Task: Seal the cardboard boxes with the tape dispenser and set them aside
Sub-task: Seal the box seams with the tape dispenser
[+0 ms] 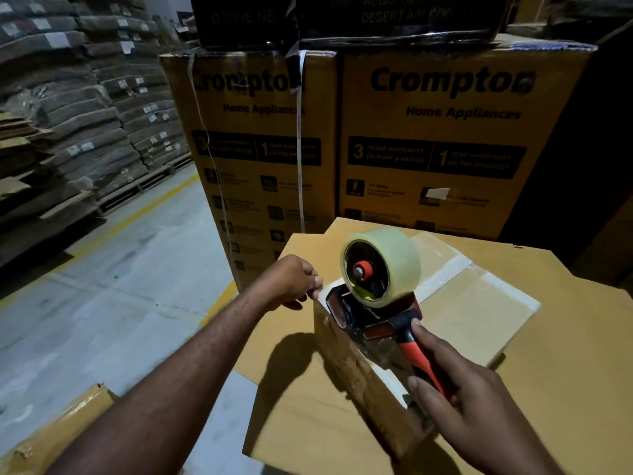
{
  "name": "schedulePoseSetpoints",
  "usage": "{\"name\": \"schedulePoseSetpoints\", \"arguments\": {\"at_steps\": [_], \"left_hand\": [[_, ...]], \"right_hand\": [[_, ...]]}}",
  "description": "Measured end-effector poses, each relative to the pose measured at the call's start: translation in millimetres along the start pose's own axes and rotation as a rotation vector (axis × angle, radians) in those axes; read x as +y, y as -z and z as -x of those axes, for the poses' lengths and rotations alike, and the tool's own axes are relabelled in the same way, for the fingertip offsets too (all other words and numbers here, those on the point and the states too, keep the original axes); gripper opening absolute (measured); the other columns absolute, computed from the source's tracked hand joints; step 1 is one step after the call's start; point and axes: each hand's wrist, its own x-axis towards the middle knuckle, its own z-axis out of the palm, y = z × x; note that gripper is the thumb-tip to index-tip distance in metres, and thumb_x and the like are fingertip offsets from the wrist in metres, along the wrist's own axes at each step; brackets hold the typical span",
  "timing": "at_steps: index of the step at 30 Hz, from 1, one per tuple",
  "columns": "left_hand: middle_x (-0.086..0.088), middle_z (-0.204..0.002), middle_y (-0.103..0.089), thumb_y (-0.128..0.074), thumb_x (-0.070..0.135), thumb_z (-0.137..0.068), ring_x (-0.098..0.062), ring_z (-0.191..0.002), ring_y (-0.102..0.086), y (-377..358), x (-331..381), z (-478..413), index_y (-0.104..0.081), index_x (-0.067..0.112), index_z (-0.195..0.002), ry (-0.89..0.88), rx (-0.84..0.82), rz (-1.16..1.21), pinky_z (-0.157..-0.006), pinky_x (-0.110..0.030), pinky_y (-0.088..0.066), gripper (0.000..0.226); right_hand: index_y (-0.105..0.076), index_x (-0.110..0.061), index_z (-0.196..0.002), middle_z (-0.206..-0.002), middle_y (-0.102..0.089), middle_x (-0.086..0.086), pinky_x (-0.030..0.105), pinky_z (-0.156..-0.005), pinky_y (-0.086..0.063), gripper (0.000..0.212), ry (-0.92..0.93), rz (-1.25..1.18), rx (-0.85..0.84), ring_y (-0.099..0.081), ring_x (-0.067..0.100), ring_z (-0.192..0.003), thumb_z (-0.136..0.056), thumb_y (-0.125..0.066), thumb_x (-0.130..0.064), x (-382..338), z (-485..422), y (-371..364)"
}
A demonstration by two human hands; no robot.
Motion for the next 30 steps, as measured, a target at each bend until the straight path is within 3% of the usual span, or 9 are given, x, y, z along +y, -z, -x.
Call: {"name": "schedulePoseSetpoints", "arguments": {"at_steps": [4,8,14,20,25,27,30], "left_hand": [[-0.004,-0.082,-0.073,-0.060,0.023,-0.103,-0.014,-0.074,-0.058,-0.3,5.1,-1.4,-0.073,0.013,-0.089,-0.006,0.041,0.051,-0.061,-0.029,-0.054,0.021],[-0.007,-0.083,-0.072,-0.060,0.022,-0.103,-0.014,-0.071,-0.059,0.7,10.2,-5.8,-0.073,0.012,-0.092,-0.021,0.087,0.010,-0.059,-0.029,-0.054,0.020],[-0.011,-0.097,-0.066,-0.061,0.018,-0.102,-0.020,-0.081,-0.058,-10.1,10.9,-8.5,-0.070,0.005,-0.104,0.058,0.014,-0.003,-0.059,-0.028,-0.057,0.016],[-0.003,-0.080,-0.060,-0.057,0.012,-0.103,-0.015,-0.069,-0.060,-10.5,10.6,-9.9,-0.066,-0.004,-0.116,0.097,-0.030,-0.016,-0.065,-0.029,-0.059,0.023],[-0.008,-0.095,-0.062,-0.057,0.020,-0.103,-0.021,-0.087,-0.060,-18.9,4.8,-9.5,-0.066,0.005,-0.106,0.173,-0.024,0.063,-0.075,-0.035,-0.059,0.018],[-0.012,-0.111,-0.065,-0.058,0.028,-0.102,-0.027,-0.099,-0.063,-22.7,3.6,-13.0,-0.063,0.006,-0.113,0.159,0.043,-0.112,-0.085,-0.043,-0.059,0.025],[-0.013,-0.136,-0.051,-0.070,0.042,-0.092,-0.031,-0.114,-0.059,-19.9,0.0,-20.6,-0.047,0.014,-0.139,0.060,0.222,-0.428,-0.090,-0.048,-0.057,0.060]], "right_hand": [[-0.036,-0.060,-0.143,-0.127,-0.059,-0.033,0.010,-0.066,-0.048,0.080,0.007,-0.027,0.018,-0.063,-0.011,-0.093,-0.084,-0.077,-0.024,-1.2,0.6,-0.8],[-0.029,-0.062,-0.145,-0.125,-0.052,-0.040,0.006,-0.072,-0.045,0.082,0.014,-0.015,0.024,-0.058,-0.013,-0.101,-0.086,-0.075,-0.028,-4.9,-5.4,-0.5],[-0.023,-0.067,-0.142,-0.124,-0.046,-0.044,0.002,-0.074,-0.042,0.086,0.009,-0.002,0.010,-0.056,-0.013,-0.106,-0.087,-0.074,-0.026,-2.2,-4.6,-3.4],[-0.021,-0.067,-0.143,-0.115,-0.043,-0.048,0.002,-0.075,-0.042,0.088,0.004,0.006,0.011,-0.054,-0.018,-0.104,-0.087,-0.075,-0.025,0.2,-3.9,-5.7],[-0.026,-0.067,-0.143,-0.119,-0.049,-0.041,0.001,-0.075,-0.040,0.083,-0.006,0.039,0.002,-0.053,-0.023,-0.093,-0.088,-0.074,-0.026,1.1,-3.2,-7.2],[-0.029,-0.062,-0.144,-0.123,-0.051,-0.037,0.002,-0.076,-0.040,0.079,-0.006,0.062,-0.004,-0.053,-0.019,-0.094,-0.088,-0.073,-0.026,-1.7,-3.9,-6.8],[-0.029,-0.055,-0.147,-0.128,-0.054,-0.030,0.015,-0.085,-0.046,0.075,0.009,0.113,-0.027,-0.057,0.000,-0.112,-0.090,-0.070,-0.028,-10.7,-6.9,-5.7]]}}
